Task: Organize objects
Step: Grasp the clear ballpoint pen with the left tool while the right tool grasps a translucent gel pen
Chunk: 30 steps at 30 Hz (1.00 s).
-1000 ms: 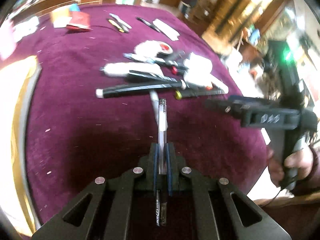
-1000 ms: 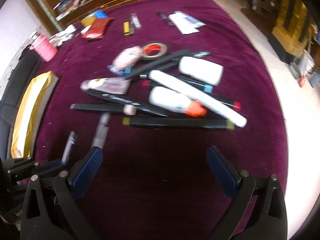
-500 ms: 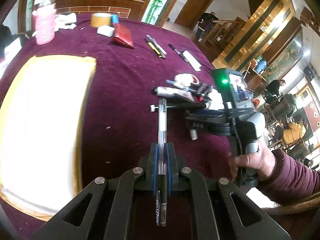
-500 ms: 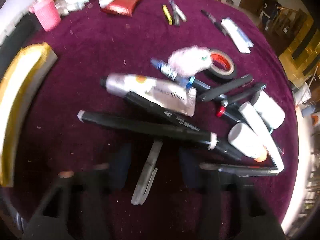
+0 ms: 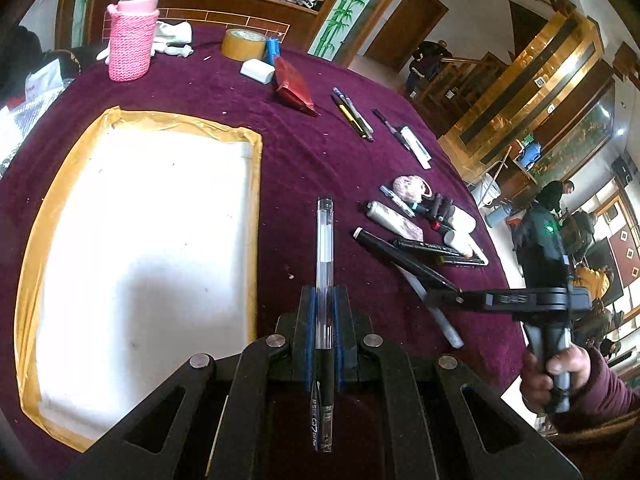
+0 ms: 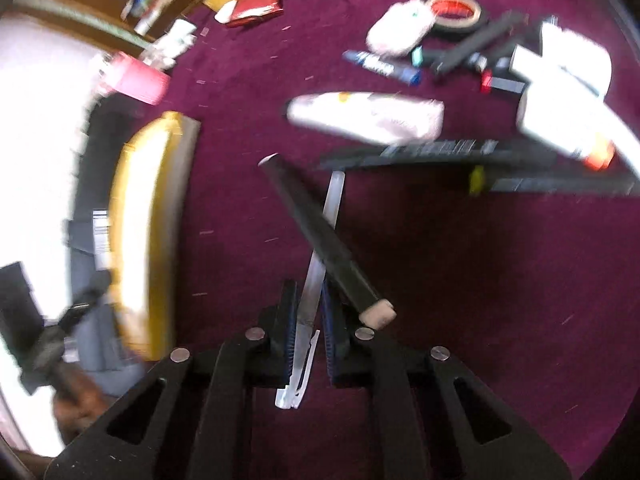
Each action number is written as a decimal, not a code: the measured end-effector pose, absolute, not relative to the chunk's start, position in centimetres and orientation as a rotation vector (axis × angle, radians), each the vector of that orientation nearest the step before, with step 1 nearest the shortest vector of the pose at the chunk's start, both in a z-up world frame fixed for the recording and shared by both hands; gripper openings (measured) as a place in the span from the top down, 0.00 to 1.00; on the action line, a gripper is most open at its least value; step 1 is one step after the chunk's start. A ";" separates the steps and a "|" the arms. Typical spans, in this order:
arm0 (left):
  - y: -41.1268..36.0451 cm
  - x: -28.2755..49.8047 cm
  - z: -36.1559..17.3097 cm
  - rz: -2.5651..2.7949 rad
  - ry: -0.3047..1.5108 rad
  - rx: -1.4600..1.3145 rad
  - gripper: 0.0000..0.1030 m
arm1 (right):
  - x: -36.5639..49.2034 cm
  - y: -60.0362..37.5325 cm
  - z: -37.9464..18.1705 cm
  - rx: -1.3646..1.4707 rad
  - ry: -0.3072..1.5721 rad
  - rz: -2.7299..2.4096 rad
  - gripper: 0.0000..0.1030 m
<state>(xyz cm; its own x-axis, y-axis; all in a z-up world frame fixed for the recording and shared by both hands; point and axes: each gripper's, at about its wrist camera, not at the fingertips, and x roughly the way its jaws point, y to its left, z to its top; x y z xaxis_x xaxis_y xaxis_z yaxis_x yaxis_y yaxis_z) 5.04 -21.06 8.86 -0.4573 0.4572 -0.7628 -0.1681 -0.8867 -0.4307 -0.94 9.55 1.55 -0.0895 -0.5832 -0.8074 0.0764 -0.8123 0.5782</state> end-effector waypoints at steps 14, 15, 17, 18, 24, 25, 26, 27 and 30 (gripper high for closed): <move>-24.0 4.3 8.1 2.346 -0.460 -1.387 0.94 | -1.4 2.3 2.6 1.740 -0.281 -2.086 0.92; -24.2 4.3 8.2 2.349 -0.457 -1.384 0.94 | -1.4 1.5 2.3 1.750 -0.194 -2.120 0.91; -24.5 4.3 8.2 2.351 -0.451 -1.380 0.94 | -1.2 0.4 1.6 1.750 -0.048 -2.173 0.89; -24.7 4.3 8.2 2.353 -0.446 -1.379 0.94 | -1.0 -0.1 1.2 1.757 0.020 -2.198 0.89; -25.8 4.0 8.0 2.348 -0.457 -1.381 0.94 | -1.1 0.2 1.5 1.729 -0.041 -2.254 0.94; -25.9 4.0 8.1 2.348 -0.454 -1.376 0.94 | -1.1 0.6 1.8 1.715 -0.070 -2.267 0.94; -26.0 3.9 8.2 2.348 -0.451 -1.373 0.94 | -0.9 0.8 2.4 1.686 -0.074 -2.293 0.94; -26.0 3.8 8.2 2.344 -0.450 -1.370 0.94 | -0.8 0.9 2.8 1.672 -0.063 -2.315 0.94; -25.8 3.5 8.1 2.331 -0.446 -1.363 0.94 | -0.6 0.8 3.3 1.684 -0.015 -2.350 0.91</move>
<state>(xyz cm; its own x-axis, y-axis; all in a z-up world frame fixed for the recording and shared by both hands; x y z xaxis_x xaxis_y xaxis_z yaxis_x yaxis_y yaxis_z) 3.53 -25.84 8.14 -0.4429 0.4911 -0.7501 -0.1795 -0.8683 -0.4625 -0.61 0.80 3.27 -0.3009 -0.2073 -0.9309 0.1954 -0.9688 0.1525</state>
